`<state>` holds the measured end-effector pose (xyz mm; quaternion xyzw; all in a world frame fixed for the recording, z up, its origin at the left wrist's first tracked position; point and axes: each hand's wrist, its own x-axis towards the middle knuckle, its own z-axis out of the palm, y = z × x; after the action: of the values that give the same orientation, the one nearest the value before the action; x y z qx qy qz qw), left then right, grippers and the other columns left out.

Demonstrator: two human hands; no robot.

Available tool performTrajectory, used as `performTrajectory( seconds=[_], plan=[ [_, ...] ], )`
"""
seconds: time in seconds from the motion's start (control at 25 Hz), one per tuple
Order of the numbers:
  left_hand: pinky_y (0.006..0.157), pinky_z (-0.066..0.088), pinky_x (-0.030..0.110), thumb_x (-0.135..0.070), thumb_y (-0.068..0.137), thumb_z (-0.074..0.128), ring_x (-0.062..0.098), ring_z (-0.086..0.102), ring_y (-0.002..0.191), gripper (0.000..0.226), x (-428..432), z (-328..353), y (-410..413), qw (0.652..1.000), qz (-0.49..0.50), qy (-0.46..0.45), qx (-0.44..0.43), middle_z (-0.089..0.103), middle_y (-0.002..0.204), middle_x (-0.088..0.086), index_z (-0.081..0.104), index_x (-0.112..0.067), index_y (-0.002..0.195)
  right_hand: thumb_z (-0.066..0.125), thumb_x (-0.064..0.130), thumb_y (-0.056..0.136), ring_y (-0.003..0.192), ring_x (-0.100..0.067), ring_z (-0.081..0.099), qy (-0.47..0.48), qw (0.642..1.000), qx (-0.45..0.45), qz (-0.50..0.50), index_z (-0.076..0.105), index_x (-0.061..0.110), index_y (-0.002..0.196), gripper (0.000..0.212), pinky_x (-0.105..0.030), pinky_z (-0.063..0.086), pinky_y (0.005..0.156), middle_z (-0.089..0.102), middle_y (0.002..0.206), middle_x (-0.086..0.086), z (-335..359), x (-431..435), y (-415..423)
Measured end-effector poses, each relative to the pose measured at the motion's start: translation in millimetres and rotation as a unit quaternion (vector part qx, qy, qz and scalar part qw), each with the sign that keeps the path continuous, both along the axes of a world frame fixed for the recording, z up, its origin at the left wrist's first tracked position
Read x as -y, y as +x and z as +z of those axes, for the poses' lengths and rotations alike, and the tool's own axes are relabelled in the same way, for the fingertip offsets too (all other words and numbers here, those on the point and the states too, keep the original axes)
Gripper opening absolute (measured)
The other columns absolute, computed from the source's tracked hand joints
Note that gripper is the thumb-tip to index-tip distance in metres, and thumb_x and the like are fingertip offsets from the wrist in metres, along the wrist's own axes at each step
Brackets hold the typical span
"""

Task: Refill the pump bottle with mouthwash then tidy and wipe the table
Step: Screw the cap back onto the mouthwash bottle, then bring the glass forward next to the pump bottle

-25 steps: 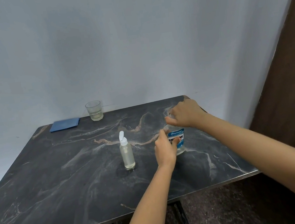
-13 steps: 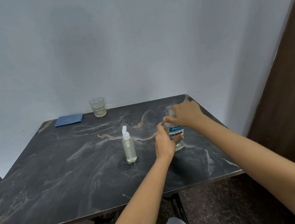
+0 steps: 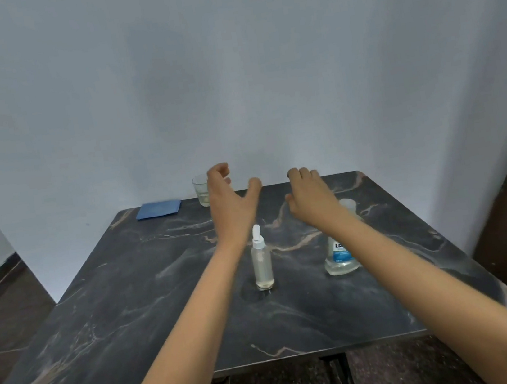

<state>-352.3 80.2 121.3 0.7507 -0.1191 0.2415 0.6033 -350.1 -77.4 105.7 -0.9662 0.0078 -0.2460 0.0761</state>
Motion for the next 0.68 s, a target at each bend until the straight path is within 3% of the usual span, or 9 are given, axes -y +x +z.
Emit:
performTrajectory(
  seconds=[0.2, 0.32, 0.44, 0.68],
  plan=[
    [0.094, 0.039, 0.028, -0.031, 0.084, 0.069, 0.016, 0.047, 0.117, 0.06, -47.7, -37.1, 52.7, 0.997, 0.045, 0.031, -0.059, 0.047, 0.13, 0.001, 0.039, -0.012, 0.133, 0.045, 0.019, 0.095, 0.125, -0.039, 0.038, 0.126, 0.984, -0.128, 0.018, 0.035, -0.003, 0.135, 0.047, -0.047, 0.039, 0.101, 0.041, 0.135, -0.023, -81.9, -17.9, 56.2],
    [0.092, 0.035, 0.025, -0.035, 0.084, 0.069, 0.019, 0.045, 0.122, 0.066, -60.1, -67.6, 81.3, 0.992, 0.051, 0.049, -0.1, 0.046, 0.133, 0.004, 0.037, -0.01, 0.136, 0.041, 0.026, 0.098, 0.142, -0.038, 0.018, 0.173, 0.968, -0.18, -0.007, 0.022, 0.0, 0.146, 0.058, -0.045, 0.02, 0.117, 0.023, 0.152, -0.024, -122.8, -15.1, 83.3],
    [0.097, 0.034, 0.027, -0.038, 0.083, 0.069, 0.023, 0.042, 0.129, 0.076, -62.5, -98.3, 117.3, 0.986, 0.049, 0.074, -0.139, 0.042, 0.143, 0.011, 0.032, -0.009, 0.142, 0.035, 0.036, 0.1, 0.148, -0.032, 0.0, 0.157, 0.969, -0.192, -0.019, 0.01, 0.006, 0.152, 0.065, -0.042, 0.004, 0.12, 0.006, 0.159, -0.018, -148.2, -13.3, 115.5],
    [0.108, 0.032, 0.041, -0.041, 0.078, 0.074, 0.03, 0.033, 0.136, 0.095, -48.6, -129.1, 202.0, 0.976, 0.043, 0.096, -0.19, 0.03, 0.149, 0.016, 0.02, -0.006, 0.147, 0.025, 0.053, 0.098, 0.149, -0.025, 0.003, 0.112, 0.978, -0.178, -0.01, 0.01, 0.014, 0.153, 0.069, -0.038, 0.002, 0.12, 0.007, 0.16, -0.012, -172.7, -12.1, 163.1]
  ],
)
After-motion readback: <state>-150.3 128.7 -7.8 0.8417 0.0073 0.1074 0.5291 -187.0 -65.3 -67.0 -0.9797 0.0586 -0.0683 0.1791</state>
